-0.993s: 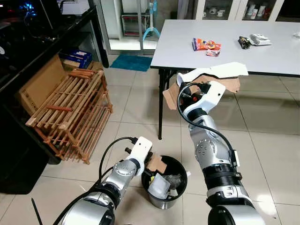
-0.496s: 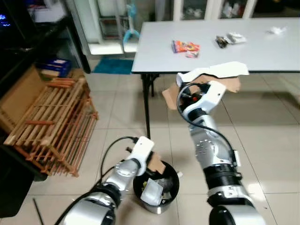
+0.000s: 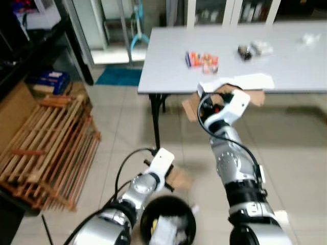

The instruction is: Picking trash to rubbish bin

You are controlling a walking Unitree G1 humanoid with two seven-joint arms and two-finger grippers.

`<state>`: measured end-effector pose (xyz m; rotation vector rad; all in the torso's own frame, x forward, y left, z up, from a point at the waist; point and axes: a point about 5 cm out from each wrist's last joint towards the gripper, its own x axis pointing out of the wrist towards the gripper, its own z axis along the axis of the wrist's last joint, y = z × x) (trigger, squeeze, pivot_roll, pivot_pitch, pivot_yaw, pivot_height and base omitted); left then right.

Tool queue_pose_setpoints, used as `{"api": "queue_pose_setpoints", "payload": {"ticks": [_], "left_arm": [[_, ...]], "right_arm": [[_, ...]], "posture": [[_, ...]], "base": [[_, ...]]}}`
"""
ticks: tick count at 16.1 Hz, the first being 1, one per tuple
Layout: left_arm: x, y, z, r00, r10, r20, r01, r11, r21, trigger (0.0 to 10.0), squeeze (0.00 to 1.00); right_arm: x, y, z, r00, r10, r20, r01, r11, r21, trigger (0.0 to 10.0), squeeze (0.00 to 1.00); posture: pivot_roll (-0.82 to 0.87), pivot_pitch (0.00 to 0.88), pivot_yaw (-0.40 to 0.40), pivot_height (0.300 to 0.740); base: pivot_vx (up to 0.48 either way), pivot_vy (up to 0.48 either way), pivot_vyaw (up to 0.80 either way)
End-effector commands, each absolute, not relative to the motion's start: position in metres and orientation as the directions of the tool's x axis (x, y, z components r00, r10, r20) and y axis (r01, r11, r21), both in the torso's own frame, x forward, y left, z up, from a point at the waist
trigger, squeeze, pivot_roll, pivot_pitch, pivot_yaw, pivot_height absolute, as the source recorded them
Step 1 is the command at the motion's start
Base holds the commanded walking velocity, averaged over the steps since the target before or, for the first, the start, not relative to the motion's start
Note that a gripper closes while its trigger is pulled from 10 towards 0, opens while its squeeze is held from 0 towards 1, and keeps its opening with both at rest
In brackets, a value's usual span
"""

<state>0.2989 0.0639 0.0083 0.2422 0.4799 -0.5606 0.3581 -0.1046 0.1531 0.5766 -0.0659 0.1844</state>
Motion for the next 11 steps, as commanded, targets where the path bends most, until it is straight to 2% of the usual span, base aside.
{"api": "queue_pose_setpoints", "payload": {"ticks": [1, 9, 11], "left_arm": [[0.2999, 0.0766, 0.0062, 0.749, -0.426, -0.508, 0.546, 0.831, 0.11, 10.0, 0.0], [0.2962, 0.0749, 0.0029, 0.726, -0.444, -0.525, 0.568, 0.817, 0.094, 10.0, 0.0], [0.2906, 0.0743, -0.0037, 0.686, -0.448, -0.573, 0.598, 0.796, 0.093, 10.0, 0.0]], "right_arm": [[0.358, -0.0921, 0.1581, 0.973, 0.192, 0.127, -0.23, 0.82, 0.525, 10.0, 0.0], [0.3579, -0.0924, 0.1581, 0.973, 0.192, 0.126, -0.23, 0.82, 0.524, 10.0, 0.0], [0.358, -0.0922, 0.1583, 0.973, 0.193, 0.125, -0.23, 0.82, 0.523, 10.0, 0.0]], "posture": [[0.01, 0.0, 0.082, 0.74], [0.01, 0.0, 0.082, 0.74], [0.01, 0.0, 0.082, 0.74]], "base": [[0.0, 0.0, 0.0], [0.0, 0.0, 0.0], [0.0, 0.0, 0.0]]}}
